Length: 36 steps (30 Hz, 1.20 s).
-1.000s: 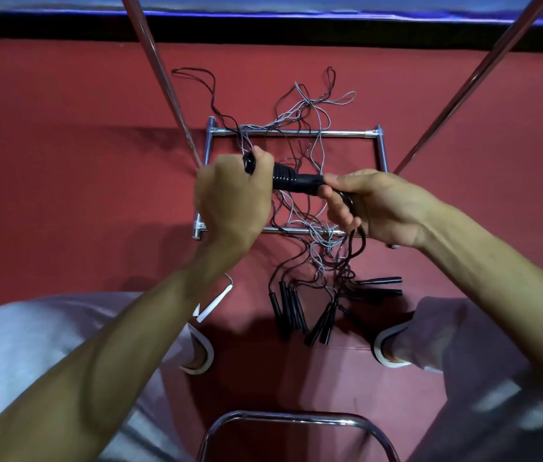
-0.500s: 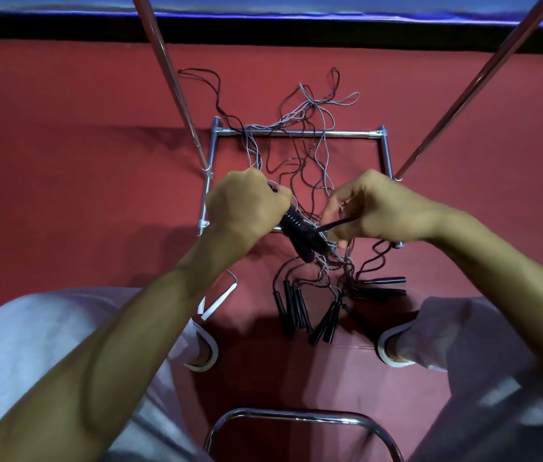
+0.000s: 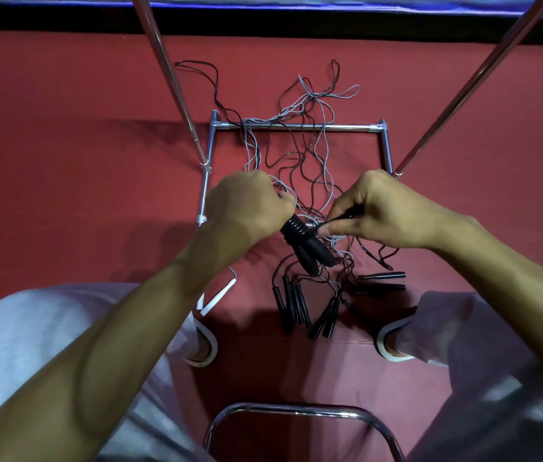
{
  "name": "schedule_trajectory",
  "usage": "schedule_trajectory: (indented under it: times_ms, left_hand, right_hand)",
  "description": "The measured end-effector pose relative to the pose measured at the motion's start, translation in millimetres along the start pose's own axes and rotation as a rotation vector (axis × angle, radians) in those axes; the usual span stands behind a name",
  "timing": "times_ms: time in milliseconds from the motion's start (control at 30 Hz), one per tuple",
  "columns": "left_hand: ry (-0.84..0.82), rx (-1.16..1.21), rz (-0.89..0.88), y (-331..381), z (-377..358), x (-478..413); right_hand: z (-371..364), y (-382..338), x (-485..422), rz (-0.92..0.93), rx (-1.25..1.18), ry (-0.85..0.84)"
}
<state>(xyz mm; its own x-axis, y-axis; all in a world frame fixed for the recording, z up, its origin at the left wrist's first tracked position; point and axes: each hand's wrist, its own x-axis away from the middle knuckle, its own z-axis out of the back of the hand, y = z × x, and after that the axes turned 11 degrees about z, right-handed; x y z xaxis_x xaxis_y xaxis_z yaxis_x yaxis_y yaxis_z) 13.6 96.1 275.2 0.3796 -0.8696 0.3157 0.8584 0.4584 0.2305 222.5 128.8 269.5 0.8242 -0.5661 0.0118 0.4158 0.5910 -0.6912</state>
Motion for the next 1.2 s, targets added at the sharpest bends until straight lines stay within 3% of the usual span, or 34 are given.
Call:
schedule_trajectory:
  times_ms: [200,433,567,733,1000,1200]
  left_hand:
    - [-0.03,0.113,-0.014,1.2,3.9,-1.8]
    - [-0.1,0.31,-0.035,-4.0,5.9,-8.7]
    - [-0.156,0.406,-0.146,-13.2,1.7,-8.0]
    - [-0.195,0.554,-0.267,-22.2,-3.5,-10.0]
    - [-0.025,0.621,-0.466,-21.3,-4.4,6.5]
    - [0.051,0.684,-0.503,-17.6,-10.2,18.1]
  right_hand:
    - [0.3,8.9,3.9,-0.082,-0.379,0.15]
    - [0.2,4.7,2.9,-0.095,-0.607,0.297]
    - [-3.2,12.7,0.2,-0.076,-0.666,0.174]
    - [-12.9,11.2,-2.5,-0.166,-0.932,0.031]
    - [-17.0,6.7,-7.6,-0.163,-0.971,0.15]
    - [-9.4,-1.2,-12.5,-0.159,-0.883,0.235]
